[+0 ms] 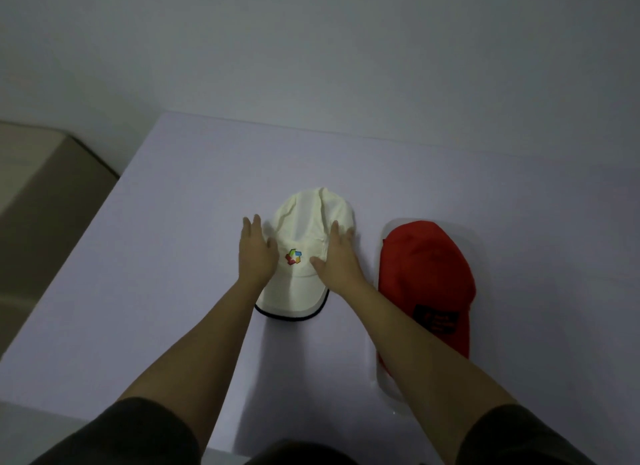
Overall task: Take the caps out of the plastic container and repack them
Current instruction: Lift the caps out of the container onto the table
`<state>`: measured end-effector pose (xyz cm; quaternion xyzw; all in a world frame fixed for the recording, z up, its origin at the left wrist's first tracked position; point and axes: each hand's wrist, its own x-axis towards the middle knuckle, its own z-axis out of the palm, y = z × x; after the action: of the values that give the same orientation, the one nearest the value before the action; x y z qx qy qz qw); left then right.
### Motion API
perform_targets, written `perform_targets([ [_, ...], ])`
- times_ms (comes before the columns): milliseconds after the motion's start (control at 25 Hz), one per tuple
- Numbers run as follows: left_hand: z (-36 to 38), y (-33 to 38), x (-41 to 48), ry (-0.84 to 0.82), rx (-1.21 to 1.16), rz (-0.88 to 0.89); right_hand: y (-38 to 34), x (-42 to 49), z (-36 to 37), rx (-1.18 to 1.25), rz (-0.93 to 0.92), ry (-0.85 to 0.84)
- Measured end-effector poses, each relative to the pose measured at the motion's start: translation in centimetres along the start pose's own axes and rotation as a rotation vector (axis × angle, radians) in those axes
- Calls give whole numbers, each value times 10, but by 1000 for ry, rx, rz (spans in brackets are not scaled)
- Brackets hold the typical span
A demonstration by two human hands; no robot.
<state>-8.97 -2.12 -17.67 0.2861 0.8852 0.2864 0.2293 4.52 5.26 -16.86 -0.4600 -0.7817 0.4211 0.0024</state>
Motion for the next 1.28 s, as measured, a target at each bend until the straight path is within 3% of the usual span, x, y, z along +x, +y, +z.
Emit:
perform_targets([
  [120,5,37,-25,189,-190,96,7,-25,-39,79,-181,224],
  [200,16,63,-48,112,-268,224,36,-46,-69,142,-196,473],
  [280,34,83,-71,-11,-262,326,75,-67,-93,146,-52,626],
  [360,58,99,-90,-101,-223,382,113,-86,-109,92,113,594],
  [480,96,113,-107,-214,-73,365,149,-100,-113,51,251,413],
  [680,119,122,-122,-382,187,281,146,-98,-101,236,369,261],
  [800,118,126,-124,-468,112,196,144,-101,-101,316,390,272],
  [1000,110,120,-127,-449,-51,235,144,-109,-110,387,327,266],
  [1280,103,120,-135,-408,-246,293,148,-128,-107,525,202,485],
])
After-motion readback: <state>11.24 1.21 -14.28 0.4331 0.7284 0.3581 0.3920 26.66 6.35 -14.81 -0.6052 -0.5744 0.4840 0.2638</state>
